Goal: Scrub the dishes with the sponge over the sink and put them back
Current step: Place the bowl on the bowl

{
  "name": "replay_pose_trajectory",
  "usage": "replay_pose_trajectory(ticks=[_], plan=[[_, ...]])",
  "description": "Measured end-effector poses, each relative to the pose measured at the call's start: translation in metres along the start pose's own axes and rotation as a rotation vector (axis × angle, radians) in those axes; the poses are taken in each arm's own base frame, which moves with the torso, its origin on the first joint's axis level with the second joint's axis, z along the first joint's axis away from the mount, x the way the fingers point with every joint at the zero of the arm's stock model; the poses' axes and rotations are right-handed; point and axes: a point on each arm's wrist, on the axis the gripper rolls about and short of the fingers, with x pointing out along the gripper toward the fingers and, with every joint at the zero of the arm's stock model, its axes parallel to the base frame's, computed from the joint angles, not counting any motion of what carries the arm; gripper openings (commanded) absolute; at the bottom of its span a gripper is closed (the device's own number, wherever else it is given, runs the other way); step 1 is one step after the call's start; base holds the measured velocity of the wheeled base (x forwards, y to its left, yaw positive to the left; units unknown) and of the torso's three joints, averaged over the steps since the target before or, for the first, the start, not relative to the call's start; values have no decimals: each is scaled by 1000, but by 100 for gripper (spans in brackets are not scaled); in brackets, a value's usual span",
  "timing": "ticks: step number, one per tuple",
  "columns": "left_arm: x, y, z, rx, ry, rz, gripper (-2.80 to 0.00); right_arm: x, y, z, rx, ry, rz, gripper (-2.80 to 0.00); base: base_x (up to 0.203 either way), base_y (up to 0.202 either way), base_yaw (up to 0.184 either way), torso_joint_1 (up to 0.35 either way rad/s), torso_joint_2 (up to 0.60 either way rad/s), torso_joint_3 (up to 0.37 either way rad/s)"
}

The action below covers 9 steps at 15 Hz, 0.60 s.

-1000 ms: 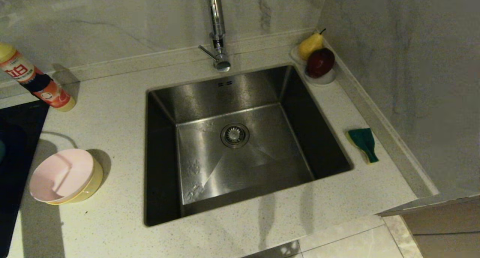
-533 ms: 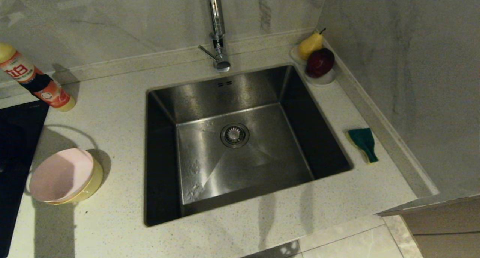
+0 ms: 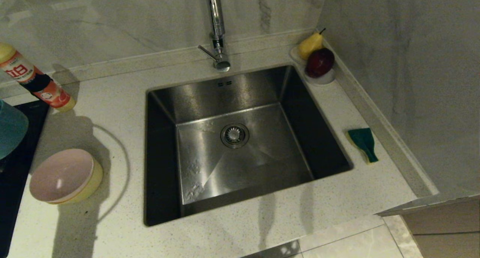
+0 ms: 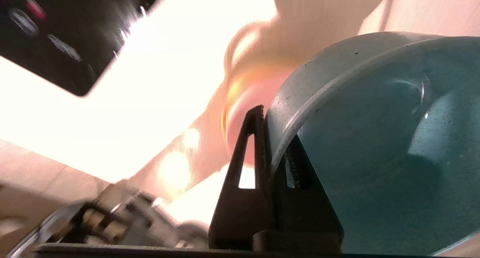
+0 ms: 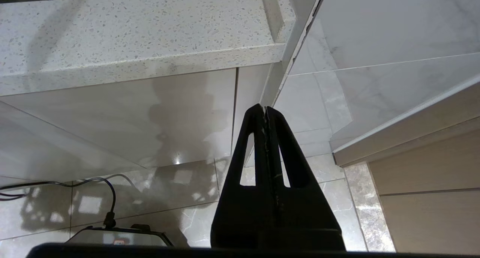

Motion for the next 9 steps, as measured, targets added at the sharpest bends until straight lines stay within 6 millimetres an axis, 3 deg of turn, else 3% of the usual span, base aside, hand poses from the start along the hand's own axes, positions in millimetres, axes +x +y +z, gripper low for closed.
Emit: replay_pose_trajectory(ticks=[4, 9], plan=[[16, -11, -36, 116, 103, 33, -280, 0, 0, 0, 0, 0, 0, -280, 0, 0, 0, 0, 0, 0], [41, -7, -58, 202, 81, 97, -280, 0, 0, 0, 0, 0, 0, -280, 0, 0, 0, 0, 0, 0]])
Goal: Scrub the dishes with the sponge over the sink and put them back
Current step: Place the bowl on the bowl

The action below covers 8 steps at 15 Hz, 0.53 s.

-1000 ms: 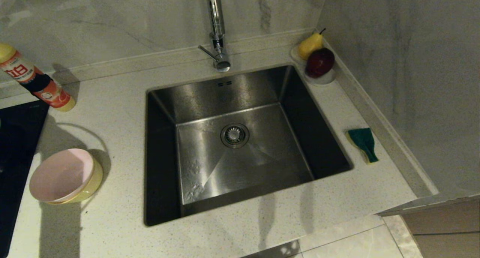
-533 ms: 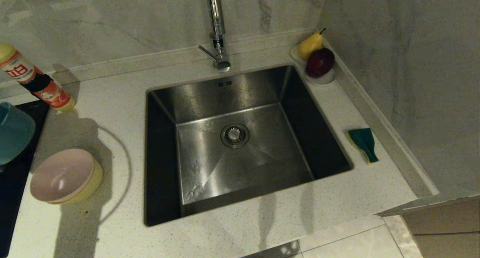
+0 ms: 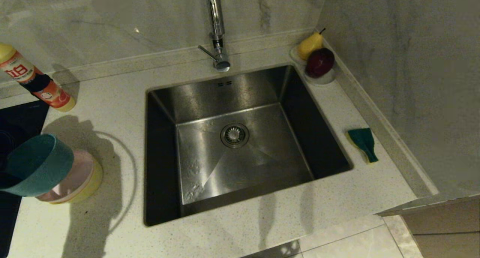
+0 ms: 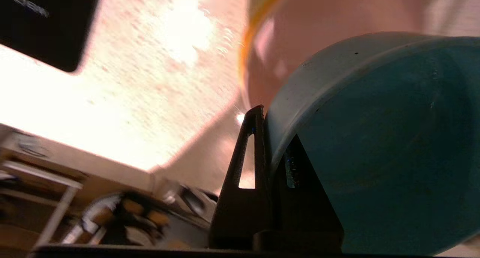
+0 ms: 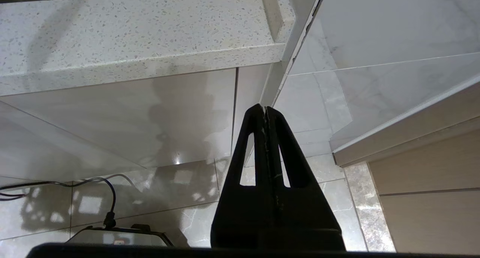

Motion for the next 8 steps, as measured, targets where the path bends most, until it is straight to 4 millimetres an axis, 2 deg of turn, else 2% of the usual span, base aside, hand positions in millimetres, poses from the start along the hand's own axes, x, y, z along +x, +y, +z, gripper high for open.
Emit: replay_pose_trajectory(ticks=[8], plan=[[7, 3, -13, 49, -13, 32, -280, 0, 0, 0, 0, 0, 0, -280, 0, 0, 0, 0, 0, 0]])
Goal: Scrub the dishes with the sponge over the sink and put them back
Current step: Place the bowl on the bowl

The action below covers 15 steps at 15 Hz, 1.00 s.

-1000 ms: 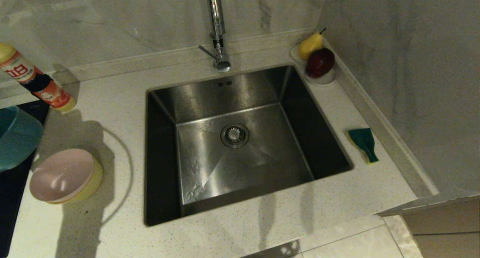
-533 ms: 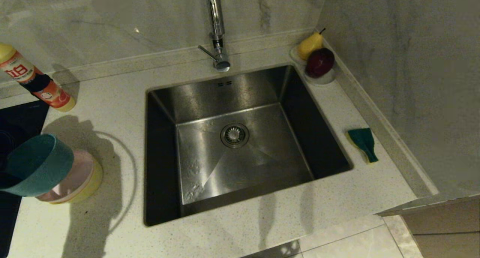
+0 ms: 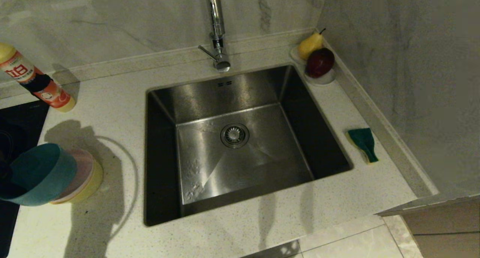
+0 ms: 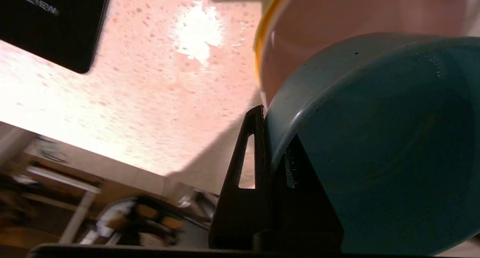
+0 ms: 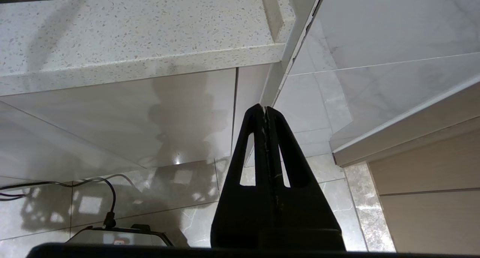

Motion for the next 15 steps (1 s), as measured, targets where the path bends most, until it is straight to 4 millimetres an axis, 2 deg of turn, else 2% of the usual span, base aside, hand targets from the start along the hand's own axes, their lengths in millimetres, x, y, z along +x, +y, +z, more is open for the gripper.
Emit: replay_pose_trajectory(ticks=[6, 12, 15], plan=[[15, 7, -3, 71, -121, 32, -280, 0, 0, 0, 0, 0, 0, -280, 0, 0, 0, 0, 0, 0], [10, 4, -5, 65, -133, -33, -280, 0, 0, 0, 0, 0, 0, -280, 0, 0, 0, 0, 0, 0], [10, 3, -1, 91, -205, -50, -280, 0, 0, 0, 0, 0, 0, -280, 0, 0, 0, 0, 0, 0]])
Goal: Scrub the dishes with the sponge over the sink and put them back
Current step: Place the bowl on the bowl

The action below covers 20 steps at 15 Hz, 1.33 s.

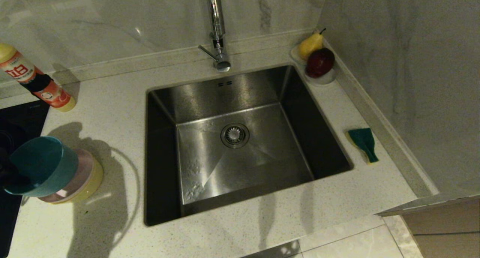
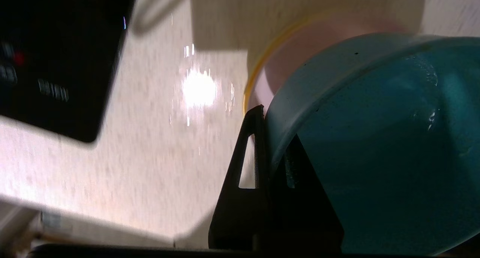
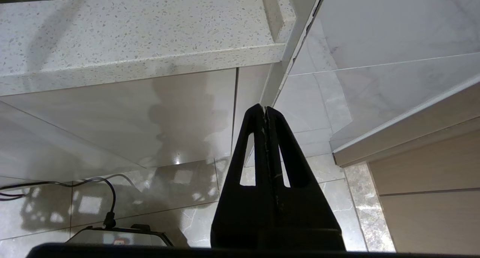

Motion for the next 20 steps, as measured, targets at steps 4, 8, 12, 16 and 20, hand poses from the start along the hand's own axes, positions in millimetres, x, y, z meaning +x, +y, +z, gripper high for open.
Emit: replay_pose_trajectory(ticks=[4, 8, 12, 16, 20], plan=[[7, 3, -4, 14, -13, -3, -280, 0, 0, 0, 0, 0, 0, -280, 0, 0, 0, 0, 0, 0], [9, 5, -8, 13, -2, -4, -280, 0, 0, 0, 0, 0, 0, -280, 0, 0, 0, 0, 0, 0], [14, 7, -11, 18, -14, 0, -280, 0, 0, 0, 0, 0, 0, -280, 0, 0, 0, 0, 0, 0], [15, 8, -12, 18, -14, 2, -280, 0, 0, 0, 0, 0, 1, -280, 0, 0, 0, 0, 0, 0], [14, 8, -13, 12, -16, -4, -280, 0, 0, 0, 0, 0, 0, -280, 0, 0, 0, 0, 0, 0]])
